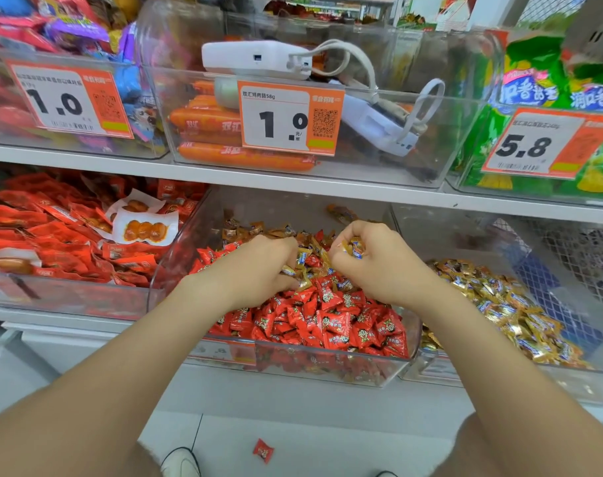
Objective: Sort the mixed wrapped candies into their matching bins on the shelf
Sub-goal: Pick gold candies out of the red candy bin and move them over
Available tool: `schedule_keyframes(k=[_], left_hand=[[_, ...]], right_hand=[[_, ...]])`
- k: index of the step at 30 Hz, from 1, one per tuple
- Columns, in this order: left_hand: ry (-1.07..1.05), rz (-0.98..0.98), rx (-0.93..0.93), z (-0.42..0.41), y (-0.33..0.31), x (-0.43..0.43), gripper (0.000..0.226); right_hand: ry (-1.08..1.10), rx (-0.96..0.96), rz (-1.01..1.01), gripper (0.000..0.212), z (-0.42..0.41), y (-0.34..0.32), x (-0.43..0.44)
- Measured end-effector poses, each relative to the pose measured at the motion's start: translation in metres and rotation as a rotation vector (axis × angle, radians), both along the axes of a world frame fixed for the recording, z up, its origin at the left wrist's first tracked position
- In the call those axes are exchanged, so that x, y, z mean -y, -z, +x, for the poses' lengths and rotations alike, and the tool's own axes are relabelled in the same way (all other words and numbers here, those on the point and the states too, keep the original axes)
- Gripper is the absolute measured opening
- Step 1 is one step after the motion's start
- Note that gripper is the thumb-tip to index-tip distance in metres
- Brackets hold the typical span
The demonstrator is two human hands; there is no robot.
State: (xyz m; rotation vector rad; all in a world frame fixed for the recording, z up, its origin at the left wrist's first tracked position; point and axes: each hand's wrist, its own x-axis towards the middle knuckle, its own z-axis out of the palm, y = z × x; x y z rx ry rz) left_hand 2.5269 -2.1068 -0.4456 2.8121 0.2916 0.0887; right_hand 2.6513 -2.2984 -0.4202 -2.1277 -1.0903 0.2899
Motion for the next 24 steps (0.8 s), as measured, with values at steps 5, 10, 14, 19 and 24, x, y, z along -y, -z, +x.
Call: schedule_keyframes(k=[5,10,14,19,24], left_hand=[[-0.032,-0.082,0.156,-0.012,-0.005,-0.014,0.01],[-0.26,-0.004,0.347,-0.011,-0.009,-0.02,0.018],[-0.245,0.171,0.163,-0.003,-0.01,-0.017,0.031],[-0.092,0.334,-0.115,0.006,-0.012,-0.014,0.049],[-0.085,0.231,-0.034,0.0,-0.013,-0.019,0.023]], right_hand=[[-0.025,0.03,-0.028,0.002,-0.007,0.0,-0.007],[-0.012,0.204,-0.115,0.026,-0.009,0.01,-0.026],[0.052,0.329,-0.314,0.052,-0.017,0.021,-0.04],[0.033,0.318,-0.328,0.04,-0.019,0.018,-0.049],[0.049,0.164,-0.236,0.049,-0.002,0.008,-0.035]])
